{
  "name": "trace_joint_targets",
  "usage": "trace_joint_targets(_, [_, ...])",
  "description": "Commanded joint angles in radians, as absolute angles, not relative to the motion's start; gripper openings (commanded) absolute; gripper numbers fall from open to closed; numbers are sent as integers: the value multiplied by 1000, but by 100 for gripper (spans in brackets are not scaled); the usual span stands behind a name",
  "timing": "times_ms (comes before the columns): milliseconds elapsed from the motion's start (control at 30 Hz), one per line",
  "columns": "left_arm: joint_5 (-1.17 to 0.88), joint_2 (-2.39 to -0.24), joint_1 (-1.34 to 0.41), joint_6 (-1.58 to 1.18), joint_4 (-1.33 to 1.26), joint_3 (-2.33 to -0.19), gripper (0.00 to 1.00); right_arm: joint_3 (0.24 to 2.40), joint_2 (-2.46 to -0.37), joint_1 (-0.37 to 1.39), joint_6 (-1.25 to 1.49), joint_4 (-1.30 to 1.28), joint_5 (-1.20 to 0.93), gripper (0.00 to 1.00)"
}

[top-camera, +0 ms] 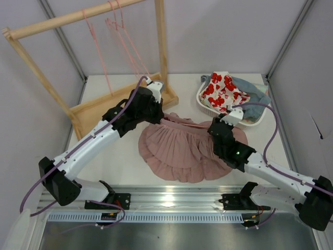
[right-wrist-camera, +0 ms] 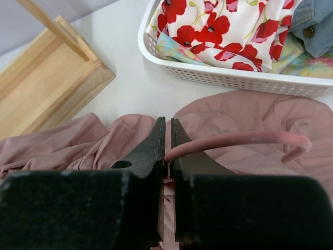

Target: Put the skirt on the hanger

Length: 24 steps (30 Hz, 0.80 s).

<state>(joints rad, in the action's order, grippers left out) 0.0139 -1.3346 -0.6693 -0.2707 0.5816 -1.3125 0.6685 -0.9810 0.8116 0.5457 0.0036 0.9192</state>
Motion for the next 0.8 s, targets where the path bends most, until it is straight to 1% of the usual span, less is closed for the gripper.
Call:
trace_joint_targets(0, [241, -1345, -759, -198, 612, -1416, 0, 745, -1067, 833, 424, -80, 1051, 0])
trace_joint_targets(33, [277, -1353, -771, -196, 618, -1436, 0, 765, -1109, 836, 417, -86, 1051, 0])
trace_joint_targets(100, [308, -1373, -804, -198, 635, -1445, 0, 821, -1137, 836, 405, -90, 1039, 0])
trace_joint_targets(167, [386, -1388, -827, -196, 653, -1472, 0, 854, -1169, 838, 402, -100, 1029, 0])
trace_joint_targets(267, [426, -1420, -856, -192, 667, -1506, 0, 945, -1209, 839, 408, -138, 1034, 0])
trace_joint_targets(400, [403, -1430, -861, -218, 635, -1494, 0, 985, -1197, 836, 442, -141, 979, 0])
trace_joint_targets(467, [390, -1445, -865, -222, 626, -1503, 0, 1006, -1184, 836, 475, -141, 914, 0])
trace_joint_targets(600, [347, -1473, -884, -241, 601, -1551, 0, 1028, -1192, 850, 486, -98, 807, 0])
trace_joint_targets(767, [305, -1511, -908, -233, 609, -1628, 0, 1029, -1227, 864, 453, -66, 769, 0])
